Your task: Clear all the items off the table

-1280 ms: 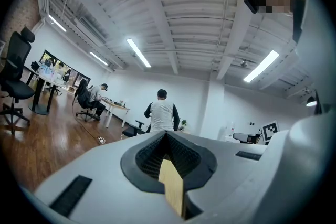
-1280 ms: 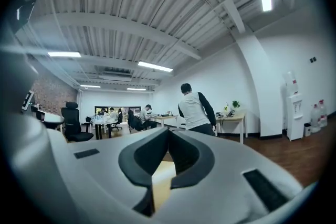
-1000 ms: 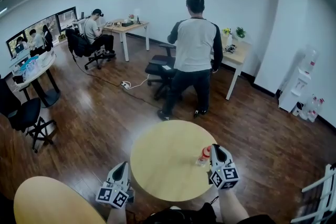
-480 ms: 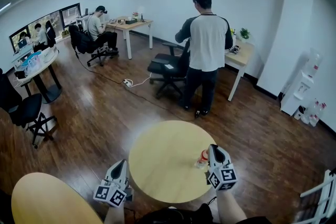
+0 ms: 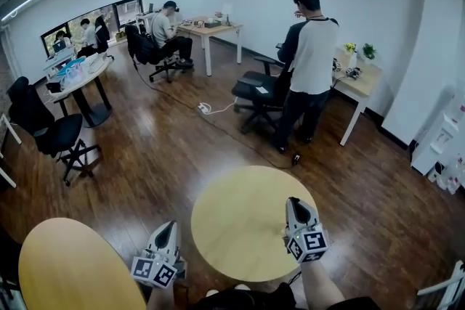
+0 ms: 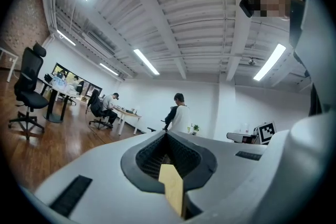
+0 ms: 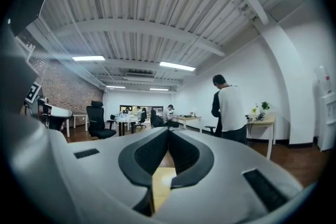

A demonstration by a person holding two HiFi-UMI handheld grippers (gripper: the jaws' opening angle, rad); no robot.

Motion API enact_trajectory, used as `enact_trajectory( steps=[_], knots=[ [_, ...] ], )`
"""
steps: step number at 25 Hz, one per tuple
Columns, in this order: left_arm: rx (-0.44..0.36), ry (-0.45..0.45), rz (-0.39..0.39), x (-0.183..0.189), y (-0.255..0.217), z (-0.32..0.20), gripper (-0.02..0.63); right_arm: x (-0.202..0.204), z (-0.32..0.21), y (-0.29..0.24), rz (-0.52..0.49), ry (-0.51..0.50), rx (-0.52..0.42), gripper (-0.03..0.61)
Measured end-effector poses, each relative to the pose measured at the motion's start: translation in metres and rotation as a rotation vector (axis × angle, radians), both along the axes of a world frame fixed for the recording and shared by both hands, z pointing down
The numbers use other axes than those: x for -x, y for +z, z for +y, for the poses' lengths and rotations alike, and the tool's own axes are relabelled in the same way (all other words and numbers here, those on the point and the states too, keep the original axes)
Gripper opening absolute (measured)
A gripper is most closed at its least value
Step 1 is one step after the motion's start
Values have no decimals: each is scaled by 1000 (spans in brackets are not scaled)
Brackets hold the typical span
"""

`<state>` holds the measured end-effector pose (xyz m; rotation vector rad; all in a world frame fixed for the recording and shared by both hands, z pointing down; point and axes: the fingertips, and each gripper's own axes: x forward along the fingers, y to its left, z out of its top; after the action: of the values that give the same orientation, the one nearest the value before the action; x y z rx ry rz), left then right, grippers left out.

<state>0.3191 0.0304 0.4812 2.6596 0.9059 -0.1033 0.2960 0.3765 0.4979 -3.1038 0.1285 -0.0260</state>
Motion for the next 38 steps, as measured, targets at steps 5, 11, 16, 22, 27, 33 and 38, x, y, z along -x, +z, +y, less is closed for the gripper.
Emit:
enact_trajectory(
  steps=[5,11,16,22,27,33,38],
  knots=[
    [-33,-233,-37,48,8,-75,-9,-36,-67,5,2,-213,-23,5],
    [-47,-552,-66,127,9,-153,-9,-63,-166,19,-12,-492,-53,5],
    [-72,-724,-66,184,2,-187,-9,-63,-251,24,-32,-688,-88,5],
    [-50,-872,-53,244,1,-241,-9,-34,-345,2,15,-858,-73,5],
    [-5,-931,-30,284,6,-282,-8,-6,-401,-10,29,-918,-21,5],
    [-41,-1029,19,358,-8,-356,-9,46,-493,-20,55,-1002,-27,5],
    [-49,-1217,20,455,-12,-402,-9,104,-592,-19,49,-1168,-21,5]
  ],
)
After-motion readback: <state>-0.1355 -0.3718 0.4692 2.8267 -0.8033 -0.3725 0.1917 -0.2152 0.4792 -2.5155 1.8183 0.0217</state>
